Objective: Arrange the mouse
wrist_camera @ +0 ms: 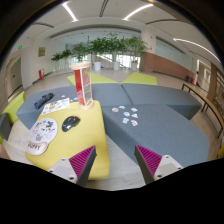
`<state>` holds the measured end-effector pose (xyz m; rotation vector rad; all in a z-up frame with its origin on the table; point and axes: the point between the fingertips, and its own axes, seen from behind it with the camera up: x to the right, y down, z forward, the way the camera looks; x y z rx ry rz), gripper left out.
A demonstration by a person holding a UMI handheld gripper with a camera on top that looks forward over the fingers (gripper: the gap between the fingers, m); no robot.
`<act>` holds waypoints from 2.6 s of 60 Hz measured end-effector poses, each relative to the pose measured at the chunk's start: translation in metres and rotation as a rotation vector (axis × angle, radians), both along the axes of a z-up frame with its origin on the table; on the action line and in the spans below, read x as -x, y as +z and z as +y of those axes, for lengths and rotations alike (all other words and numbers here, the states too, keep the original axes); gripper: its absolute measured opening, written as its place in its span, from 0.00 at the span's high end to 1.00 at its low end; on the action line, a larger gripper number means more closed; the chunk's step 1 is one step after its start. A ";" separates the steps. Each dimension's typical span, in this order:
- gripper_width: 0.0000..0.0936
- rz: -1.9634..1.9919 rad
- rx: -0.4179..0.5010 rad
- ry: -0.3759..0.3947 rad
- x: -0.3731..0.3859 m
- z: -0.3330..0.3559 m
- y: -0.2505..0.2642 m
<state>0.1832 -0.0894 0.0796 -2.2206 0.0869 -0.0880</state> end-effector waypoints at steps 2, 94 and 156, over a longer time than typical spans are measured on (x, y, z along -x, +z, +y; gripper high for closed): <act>0.13 0.007 0.000 0.026 -0.010 0.003 -0.001; 0.57 0.077 -0.205 0.280 0.315 0.169 0.047; 0.09 -0.027 0.019 0.406 0.300 -0.044 0.014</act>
